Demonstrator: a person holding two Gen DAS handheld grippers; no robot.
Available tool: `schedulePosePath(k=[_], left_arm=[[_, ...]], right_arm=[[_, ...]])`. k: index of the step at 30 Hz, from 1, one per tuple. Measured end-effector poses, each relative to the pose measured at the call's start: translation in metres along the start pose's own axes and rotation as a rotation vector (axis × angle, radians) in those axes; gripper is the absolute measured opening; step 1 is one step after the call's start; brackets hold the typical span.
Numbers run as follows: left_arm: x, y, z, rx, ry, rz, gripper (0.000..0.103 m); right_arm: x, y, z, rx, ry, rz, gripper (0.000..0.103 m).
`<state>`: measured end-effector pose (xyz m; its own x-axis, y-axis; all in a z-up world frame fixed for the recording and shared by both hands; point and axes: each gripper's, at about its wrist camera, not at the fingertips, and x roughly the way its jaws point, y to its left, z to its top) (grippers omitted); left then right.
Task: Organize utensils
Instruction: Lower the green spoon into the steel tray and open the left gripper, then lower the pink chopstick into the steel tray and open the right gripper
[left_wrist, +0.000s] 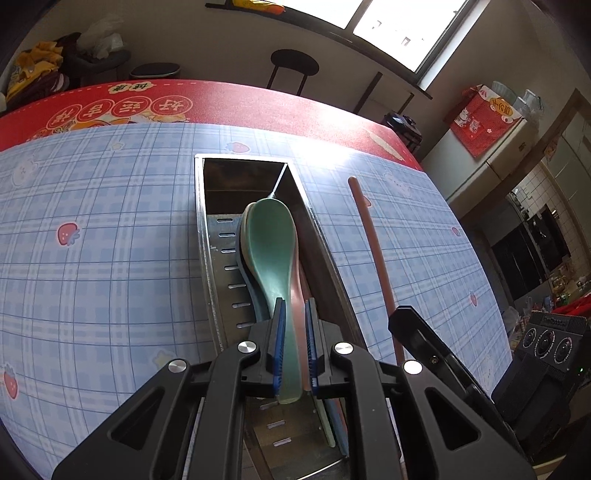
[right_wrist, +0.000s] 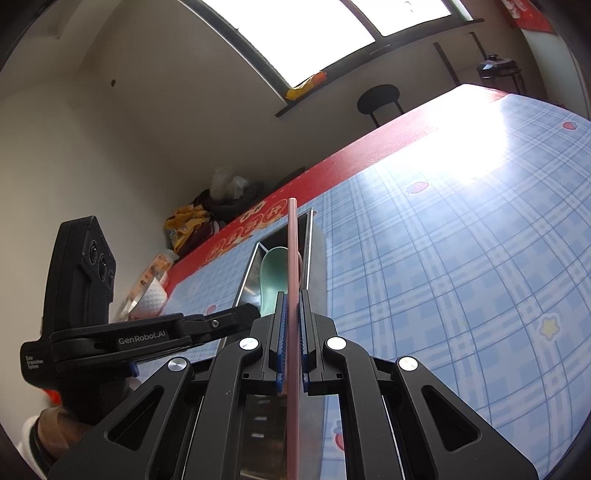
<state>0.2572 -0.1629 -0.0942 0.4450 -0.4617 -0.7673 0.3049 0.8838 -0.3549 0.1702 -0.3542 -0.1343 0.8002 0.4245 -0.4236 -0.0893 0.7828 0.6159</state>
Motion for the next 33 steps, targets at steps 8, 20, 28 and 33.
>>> schedulePosePath(k=[8,20,28,33], left_arm=[[-0.031,-0.009,-0.013,0.153,-0.112,0.081,0.018],[-0.065,0.049,-0.054,0.225,-0.284,0.322,0.050],[-0.085,0.079,-0.068,0.208,-0.399,0.367,0.079],[-0.088,0.091,-0.073,0.182,-0.420,0.354,0.089]], right_arm=[[0.001,0.002,0.000,-0.011,0.001,-0.002,0.006],[0.013,0.030,-0.001,-0.112,0.043,-0.116,0.006],[0.028,0.056,-0.003,-0.147,0.087,-0.202,0.006],[0.034,0.061,-0.001,-0.156,0.091,-0.272,0.006]])
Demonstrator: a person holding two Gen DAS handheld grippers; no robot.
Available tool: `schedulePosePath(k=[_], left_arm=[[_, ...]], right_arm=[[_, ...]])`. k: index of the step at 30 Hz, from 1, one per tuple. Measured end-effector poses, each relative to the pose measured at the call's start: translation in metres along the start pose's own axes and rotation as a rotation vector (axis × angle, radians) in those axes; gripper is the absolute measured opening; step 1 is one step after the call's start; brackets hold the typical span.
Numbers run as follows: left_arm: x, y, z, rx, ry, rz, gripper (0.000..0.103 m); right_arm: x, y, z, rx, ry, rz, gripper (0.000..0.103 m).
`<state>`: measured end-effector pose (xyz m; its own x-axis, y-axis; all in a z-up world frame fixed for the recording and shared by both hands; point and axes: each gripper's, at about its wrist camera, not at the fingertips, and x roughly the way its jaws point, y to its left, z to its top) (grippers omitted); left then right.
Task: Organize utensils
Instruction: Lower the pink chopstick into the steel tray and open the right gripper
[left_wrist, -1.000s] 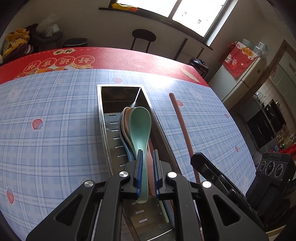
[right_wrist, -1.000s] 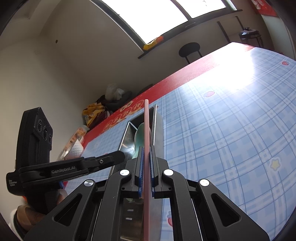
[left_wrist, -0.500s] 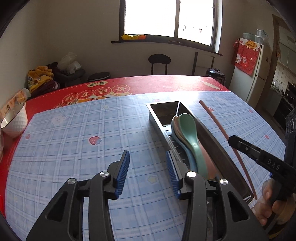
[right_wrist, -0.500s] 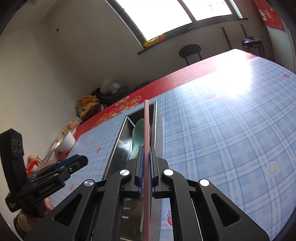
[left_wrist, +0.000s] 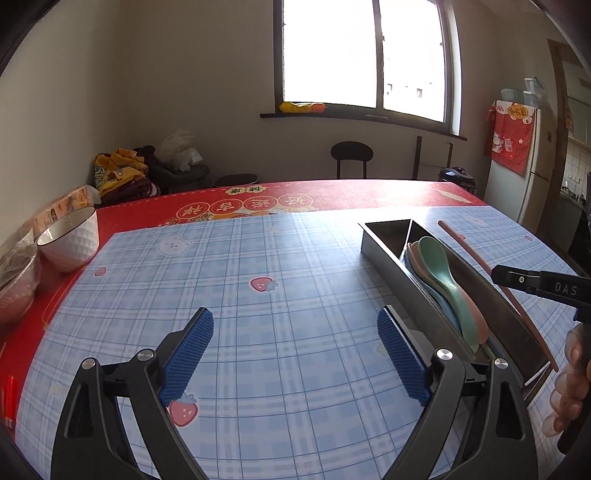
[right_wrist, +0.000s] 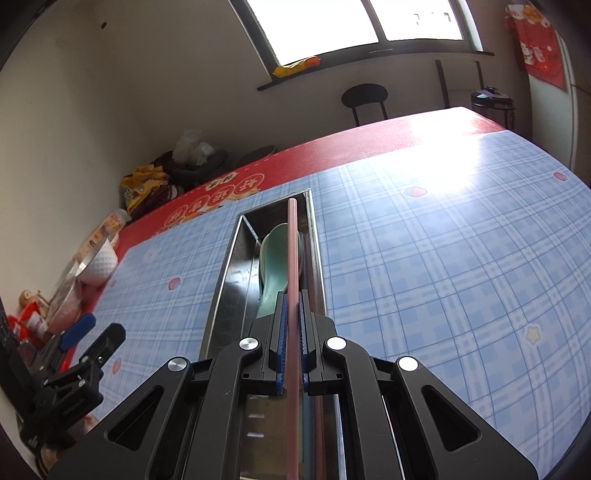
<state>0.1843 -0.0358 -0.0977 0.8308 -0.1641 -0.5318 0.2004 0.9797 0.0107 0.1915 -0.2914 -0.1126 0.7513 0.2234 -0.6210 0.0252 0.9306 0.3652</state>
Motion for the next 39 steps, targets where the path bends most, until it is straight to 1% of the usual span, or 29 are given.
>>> schedulePosePath(k=[3,5,8,12,15,19,30,39], left_arm=[[0.000,0.007,0.001,-0.035,-0.006,-0.020,0.092],[0.002,0.008,0.000,-0.046,0.000,-0.028,0.093],[0.001,0.005,-0.001,-0.036,-0.001,-0.014,0.093],[0.001,0.005,-0.001,-0.035,-0.006,-0.021,0.097],[0.005,0.009,-0.001,-0.054,0.012,-0.028,0.097],[0.006,0.015,-0.002,-0.079,0.014,-0.035,0.097],[0.006,0.016,-0.002,-0.088,0.020,-0.044,0.097],[0.007,0.018,-0.001,-0.090,0.022,-0.041,0.097]], right_arm=[[0.004,0.004,0.002,-0.021,0.016,-0.036,0.006],[0.007,0.007,0.002,-0.032,0.022,-0.054,0.006],[0.011,0.013,0.002,-0.041,0.029,-0.076,0.006],[0.015,0.018,0.000,-0.054,0.037,-0.099,0.006],[0.016,0.021,-0.001,-0.062,0.040,-0.115,0.006],[0.018,0.022,-0.002,-0.067,0.047,-0.138,0.006],[0.019,0.024,-0.004,-0.074,0.051,-0.165,0.006],[0.016,0.023,-0.005,-0.079,0.058,-0.167,0.006]])
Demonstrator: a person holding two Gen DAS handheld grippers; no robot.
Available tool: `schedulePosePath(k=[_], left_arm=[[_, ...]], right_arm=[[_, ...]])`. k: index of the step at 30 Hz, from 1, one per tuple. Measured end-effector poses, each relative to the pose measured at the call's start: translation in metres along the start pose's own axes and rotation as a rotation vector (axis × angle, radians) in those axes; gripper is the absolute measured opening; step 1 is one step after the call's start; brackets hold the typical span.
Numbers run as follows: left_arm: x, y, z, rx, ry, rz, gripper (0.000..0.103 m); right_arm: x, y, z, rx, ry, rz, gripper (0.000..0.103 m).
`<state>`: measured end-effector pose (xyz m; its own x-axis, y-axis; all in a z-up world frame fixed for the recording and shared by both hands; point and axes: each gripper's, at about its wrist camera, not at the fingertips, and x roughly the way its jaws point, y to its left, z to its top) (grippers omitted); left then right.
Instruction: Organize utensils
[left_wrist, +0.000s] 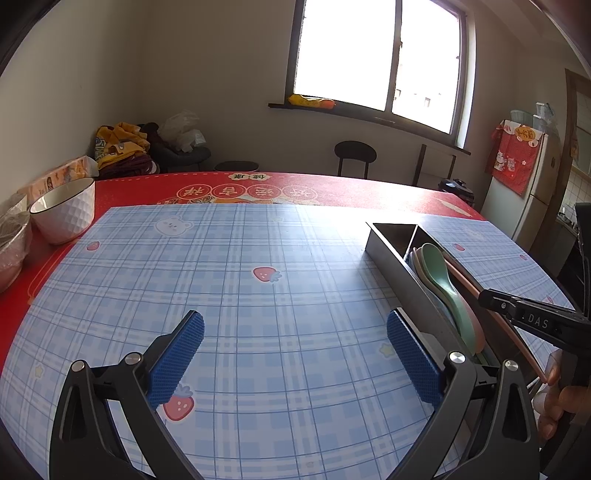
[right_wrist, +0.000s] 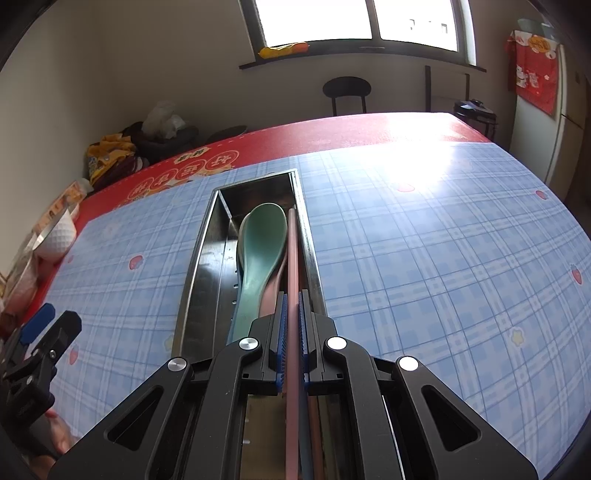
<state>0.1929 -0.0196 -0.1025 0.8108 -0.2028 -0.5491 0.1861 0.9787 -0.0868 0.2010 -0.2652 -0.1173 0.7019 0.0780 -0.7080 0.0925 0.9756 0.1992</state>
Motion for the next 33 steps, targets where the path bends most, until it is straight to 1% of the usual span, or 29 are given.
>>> schedulePosePath(k=[9,14,19,23,26,27,28,30,32,33], left_arm=[[0.001,0.001,0.000,0.000,0.002,0.000,0.097],[0.001,0.000,-0.001,0.008,0.006,0.009,0.097],[0.002,0.005,0.002,-0.010,0.024,0.002,0.097],[-0.008,0.013,0.007,-0.029,0.020,0.004,0.097],[-0.027,0.016,0.017,0.001,-0.020,0.017,0.097],[-0.035,0.016,0.021,0.009,-0.032,0.019,0.097],[-0.043,0.018,0.025,0.014,-0.043,0.019,0.097],[-0.061,0.020,0.034,0.023,-0.072,0.018,0.097],[-0.078,0.022,0.042,0.037,-0.100,0.018,0.097],[-0.087,0.022,0.046,0.047,-0.113,0.018,0.097]], right_arm=[[-0.011,0.002,0.003,-0.011,-0.017,-0.002,0.007],[-0.027,0.006,0.005,-0.044,-0.051,-0.014,0.007],[-0.047,0.004,0.006,-0.049,-0.076,0.000,0.008],[-0.064,0.004,0.007,-0.063,-0.091,0.003,0.008],[-0.077,0.007,0.008,-0.082,-0.104,0.011,0.010],[-0.082,0.008,0.008,-0.087,-0.111,0.016,0.019],[-0.088,0.010,0.009,-0.091,-0.123,0.021,0.033],[-0.102,0.013,0.010,-0.104,-0.158,0.029,0.047],[-0.114,0.019,0.012,-0.122,-0.180,0.035,0.048],[-0.120,0.021,0.014,-0.129,-0.189,0.044,0.052]])
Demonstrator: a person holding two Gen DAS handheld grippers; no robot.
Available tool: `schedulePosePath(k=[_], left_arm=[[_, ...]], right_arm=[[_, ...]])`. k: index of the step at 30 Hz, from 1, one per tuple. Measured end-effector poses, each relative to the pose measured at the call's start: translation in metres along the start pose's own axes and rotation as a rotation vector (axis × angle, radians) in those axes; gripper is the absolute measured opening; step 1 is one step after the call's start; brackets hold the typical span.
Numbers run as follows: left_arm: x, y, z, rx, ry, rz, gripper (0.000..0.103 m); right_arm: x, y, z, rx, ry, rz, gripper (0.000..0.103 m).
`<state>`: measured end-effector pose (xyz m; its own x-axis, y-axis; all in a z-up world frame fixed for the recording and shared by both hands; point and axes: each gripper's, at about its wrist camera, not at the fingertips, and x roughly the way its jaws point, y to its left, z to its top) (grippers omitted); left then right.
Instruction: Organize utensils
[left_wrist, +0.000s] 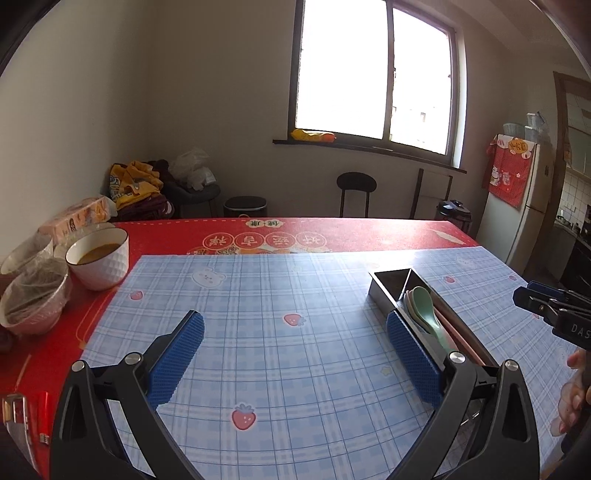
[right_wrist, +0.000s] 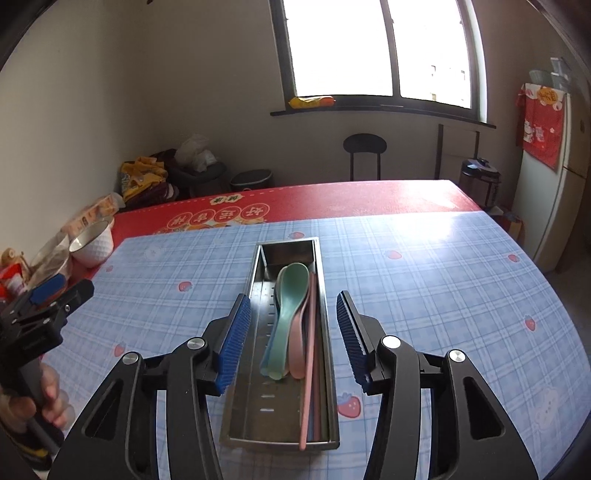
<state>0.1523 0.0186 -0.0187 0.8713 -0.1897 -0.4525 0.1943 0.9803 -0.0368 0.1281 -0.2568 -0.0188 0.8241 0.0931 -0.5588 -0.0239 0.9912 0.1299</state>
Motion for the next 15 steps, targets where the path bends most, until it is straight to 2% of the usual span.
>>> schedulePosePath(k=[2,4,8,10,15], left_arm=[[-0.015,-0.001,0.008,0.023,-0.025,0.007,0.097],[-0.028,-0.002,0.014,0.043,-0.050,0.020,0.097],[-0.047,-0.004,0.021,0.057,-0.071,0.020,0.097],[-0.054,-0.005,0.022,0.060,-0.075,0.020,0.097],[-0.070,-0.014,0.020,0.089,-0.107,0.048,0.097]], right_arm=[[-0.011,0.006,0.005,-0.017,-0.021,0.014,0.055],[-0.020,0.012,0.007,-0.035,-0.040,0.025,0.067],[-0.036,0.021,0.011,-0.046,-0.065,0.061,0.076],[-0.042,0.026,0.011,-0.048,-0.074,0.069,0.084],[-0.056,0.035,0.009,-0.063,-0.096,0.072,0.087]])
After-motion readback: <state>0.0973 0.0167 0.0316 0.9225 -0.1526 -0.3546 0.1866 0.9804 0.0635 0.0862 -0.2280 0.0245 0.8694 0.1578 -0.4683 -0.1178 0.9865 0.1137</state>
